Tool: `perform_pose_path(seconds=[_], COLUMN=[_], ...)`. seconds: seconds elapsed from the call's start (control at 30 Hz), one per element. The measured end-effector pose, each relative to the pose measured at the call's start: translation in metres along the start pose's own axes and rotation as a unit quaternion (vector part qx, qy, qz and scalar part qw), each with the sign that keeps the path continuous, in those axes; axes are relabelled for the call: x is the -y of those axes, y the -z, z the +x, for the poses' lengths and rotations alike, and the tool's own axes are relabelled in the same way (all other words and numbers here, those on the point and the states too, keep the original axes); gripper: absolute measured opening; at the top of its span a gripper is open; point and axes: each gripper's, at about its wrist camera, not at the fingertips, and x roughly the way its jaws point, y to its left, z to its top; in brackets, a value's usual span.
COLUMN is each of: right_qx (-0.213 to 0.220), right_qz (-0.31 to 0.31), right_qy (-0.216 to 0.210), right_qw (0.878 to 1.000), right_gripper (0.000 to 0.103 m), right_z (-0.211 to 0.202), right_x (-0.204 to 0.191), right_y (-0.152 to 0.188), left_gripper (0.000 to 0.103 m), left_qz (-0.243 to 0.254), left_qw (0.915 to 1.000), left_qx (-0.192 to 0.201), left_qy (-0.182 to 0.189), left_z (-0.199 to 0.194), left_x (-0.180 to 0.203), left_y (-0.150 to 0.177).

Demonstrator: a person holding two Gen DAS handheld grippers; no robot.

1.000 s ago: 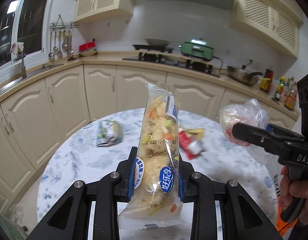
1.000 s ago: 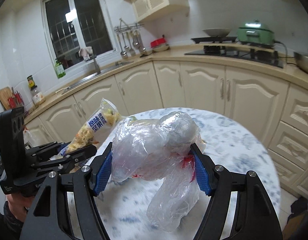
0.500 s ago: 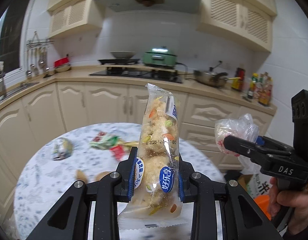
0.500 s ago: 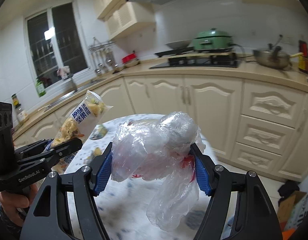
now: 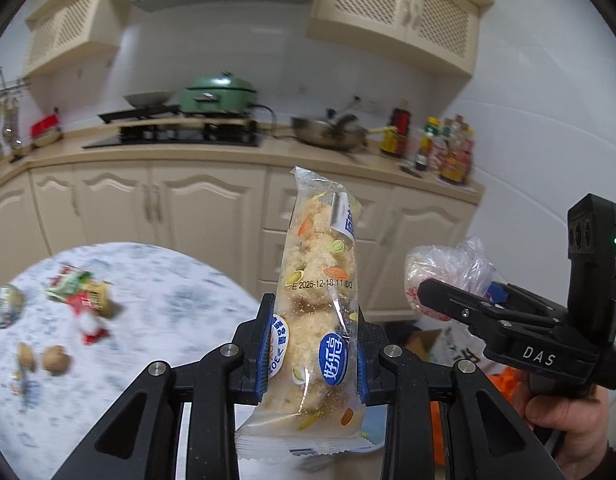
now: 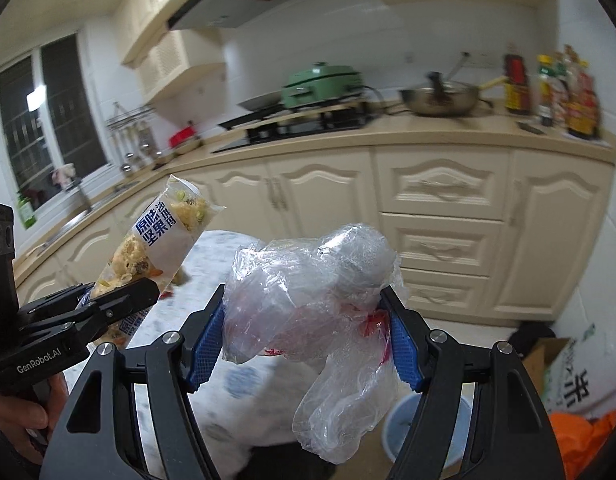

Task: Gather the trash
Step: 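Carry the bread roll and plastic bag in both tools to the blue bin, then open both tools over the blue bin to drop the roll and bag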

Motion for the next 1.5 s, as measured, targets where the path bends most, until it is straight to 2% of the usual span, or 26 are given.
perform_pose_path(seconds=[0.2, 0.33, 0.6, 0.83, 0.97, 1.07, 1.1, 1.13, 1.23, 1.33, 1.5], right_qx=[-0.009, -0.02, -0.068, -0.103, -0.124, -0.134, -0.136, -0.14, -0.145, -0.145, -0.145], right_qz=[0.04, 0.067, 0.121, 0.171, 0.2, 0.232, 0.238, 0.242, 0.255, 0.263, 0.271], right_qy=[0.05, 0.074, 0.094, 0.101, 0.108, 0.11, 0.111, 0.115, 0.117, 0.129, 0.147], right_qw=[0.998, 0.995, 0.986, 0.975, 0.966, 0.957, 0.955, 0.953, 0.949, 0.945, 0.94], right_gripper=[0.072, 0.072, 0.072, 0.072, 0.077, 0.085, 0.086, 0.088, 0.095, 0.103, 0.103], right_z=[-0.015, -0.013, 0.022, 0.051, 0.071, 0.084, 0.086, 0.088, 0.089, 0.085, 0.074], right_x=[0.062, 0.099, 0.162, 0.207, 0.23, 0.248, 0.252, 0.255, 0.259, 0.26, 0.258], right_y=[0.016, 0.029, 0.067, 0.095, 0.11, 0.124, 0.126, 0.129, 0.136, 0.138, 0.138], left_gripper=[0.029, 0.029, 0.029, 0.029, 0.031, 0.048, 0.058, 0.069, 0.089, 0.093, 0.094], left_qz=[0.007, -0.005, -0.004, -0.008, -0.006, -0.011, -0.012, -0.011, -0.001, 0.004, 0.019], left_qw=[0.9994, 0.9969, 0.9884, 0.9743, 0.9599, 0.9545, 0.9545, 0.9557, 0.9616, 0.9656, 0.9728], left_qx=[-0.026, -0.064, -0.139, -0.212, -0.264, -0.287, -0.288, -0.285, -0.271, -0.259, -0.231], left_qy=[0.021, 0.046, 0.062, 0.076, 0.094, 0.079, 0.077, 0.072, 0.042, 0.019, 0.01], left_z=[0.051, 0.093, 0.187, 0.278, 0.334, 0.367, 0.373, 0.376, 0.382, 0.384, 0.367], left_x=[0.028, 0.04, 0.059, 0.079, 0.089, 0.092, 0.092, 0.092, 0.094, 0.097, 0.106], left_y=[-0.008, -0.007, -0.013, -0.009, -0.004, -0.003, -0.004, -0.005, -0.014, -0.023, -0.037])
